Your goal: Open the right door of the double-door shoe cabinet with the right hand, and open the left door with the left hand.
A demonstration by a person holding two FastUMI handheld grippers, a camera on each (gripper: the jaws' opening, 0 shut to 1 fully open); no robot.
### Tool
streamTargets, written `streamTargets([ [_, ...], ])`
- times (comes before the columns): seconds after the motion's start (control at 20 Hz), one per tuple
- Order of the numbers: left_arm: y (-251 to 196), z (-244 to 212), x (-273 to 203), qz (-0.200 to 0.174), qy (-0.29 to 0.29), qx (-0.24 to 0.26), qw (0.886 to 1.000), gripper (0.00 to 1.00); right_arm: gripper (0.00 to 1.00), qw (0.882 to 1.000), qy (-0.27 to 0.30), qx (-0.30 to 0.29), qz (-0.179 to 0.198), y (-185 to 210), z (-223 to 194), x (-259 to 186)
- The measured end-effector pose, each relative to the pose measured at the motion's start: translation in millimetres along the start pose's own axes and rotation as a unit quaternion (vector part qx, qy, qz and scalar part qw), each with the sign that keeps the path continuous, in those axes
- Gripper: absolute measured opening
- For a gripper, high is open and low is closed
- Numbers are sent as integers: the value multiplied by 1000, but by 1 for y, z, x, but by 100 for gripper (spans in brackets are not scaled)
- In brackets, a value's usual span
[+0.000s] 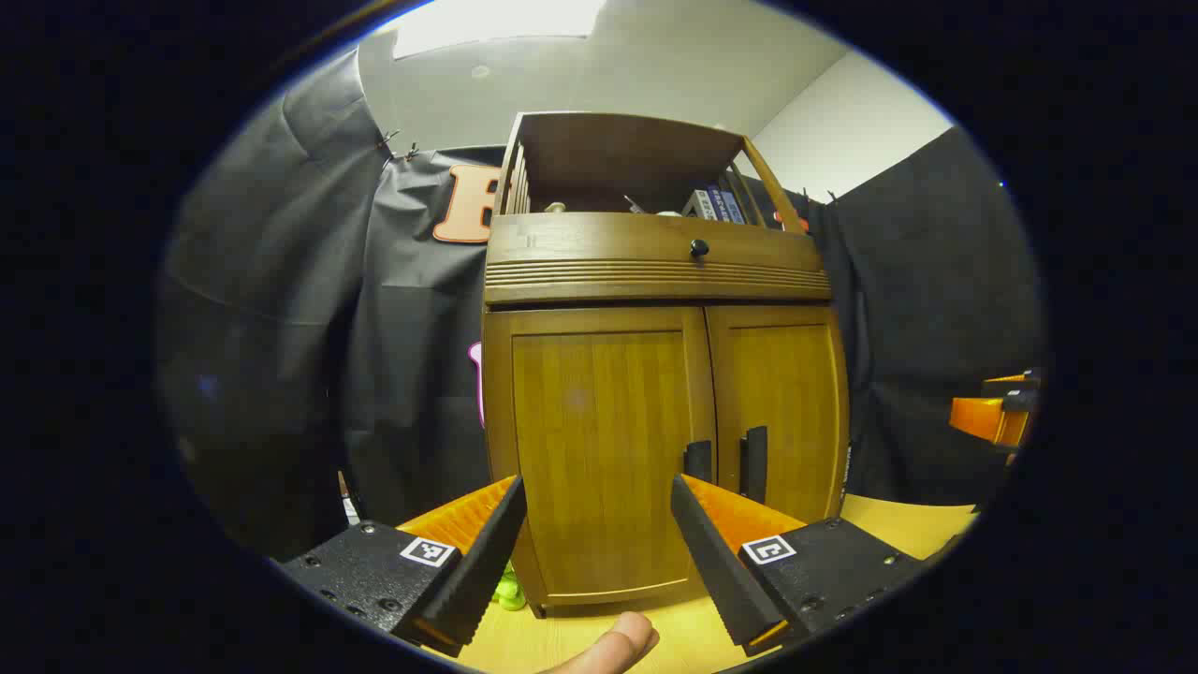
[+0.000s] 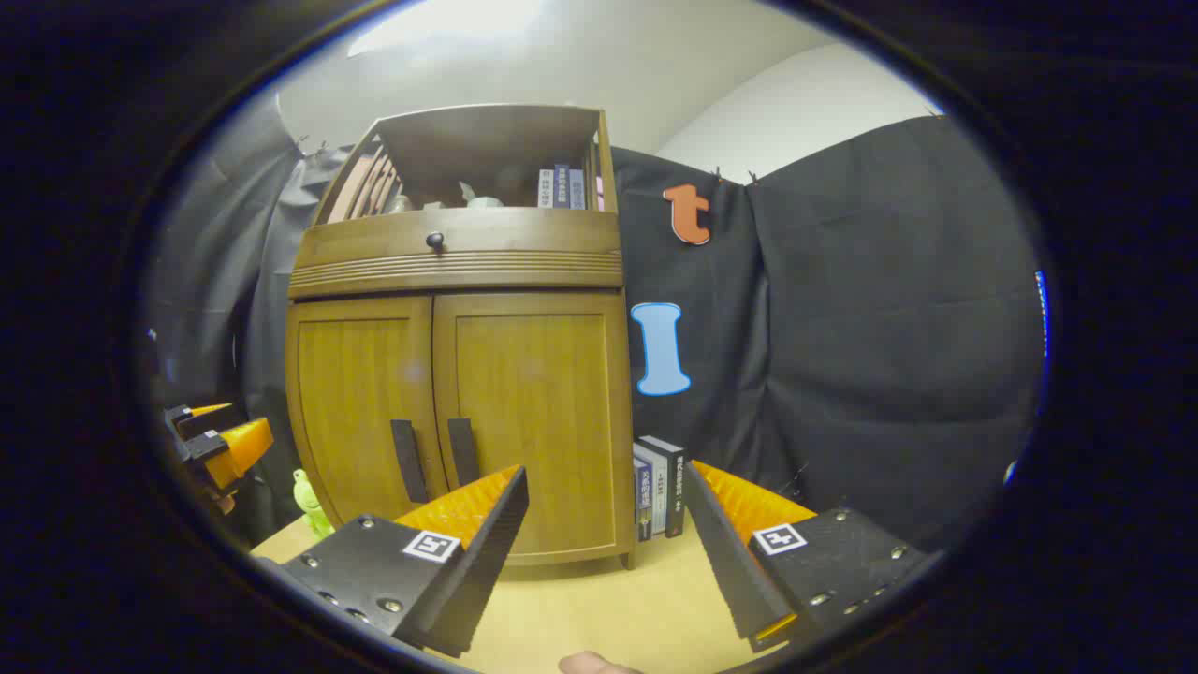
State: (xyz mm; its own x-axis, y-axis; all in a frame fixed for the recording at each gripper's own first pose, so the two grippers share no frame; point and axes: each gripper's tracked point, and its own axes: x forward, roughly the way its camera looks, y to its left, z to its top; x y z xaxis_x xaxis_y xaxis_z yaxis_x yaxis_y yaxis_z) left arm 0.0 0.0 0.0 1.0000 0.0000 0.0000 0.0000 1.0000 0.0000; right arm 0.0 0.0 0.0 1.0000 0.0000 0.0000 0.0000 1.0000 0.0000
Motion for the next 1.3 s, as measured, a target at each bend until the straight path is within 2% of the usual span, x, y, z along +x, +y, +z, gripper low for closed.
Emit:
streamTargets([
  [0.1,6,2,-4,-2,-2,-12,1000,95,93,1000,7,-1,5,9,-3,-1],
  [0.15,8,3,-3,-1,-1,-18,1000,96,98,1000,7,-4,4,11,0,-1],
  [0.35,12,-5,8,-3,9,-23,1000,95,100,1000,-12,-22,1,18,17,-3],
  [0.45,11,-6,11,-10,10,-30,999,95,98,1000,-16,-25,0,20,20,-4],
  [0.5,12,-8,13,-11,12,-34,999,95,93,1000,-14,-22,1,22,19,-4],
  [0.8,22,-2,12,-15,6,-41,999,96,93,1000,4,-24,13,41,11,20],
  [0.85,24,0,11,-13,1,-44,999,95,100,999,9,-26,18,46,8,23],
  [0.9,24,2,10,-15,-3,-44,999,95,93,999,13,-26,21,50,7,26],
  [1.05,25,4,8,-19,-7,-43,999,95,100,999,12,-27,32,61,8,39],
  [1.3,31,-1,12,-12,0,-42,999,95,100,999,18,-16,42,76,-1,70],
])
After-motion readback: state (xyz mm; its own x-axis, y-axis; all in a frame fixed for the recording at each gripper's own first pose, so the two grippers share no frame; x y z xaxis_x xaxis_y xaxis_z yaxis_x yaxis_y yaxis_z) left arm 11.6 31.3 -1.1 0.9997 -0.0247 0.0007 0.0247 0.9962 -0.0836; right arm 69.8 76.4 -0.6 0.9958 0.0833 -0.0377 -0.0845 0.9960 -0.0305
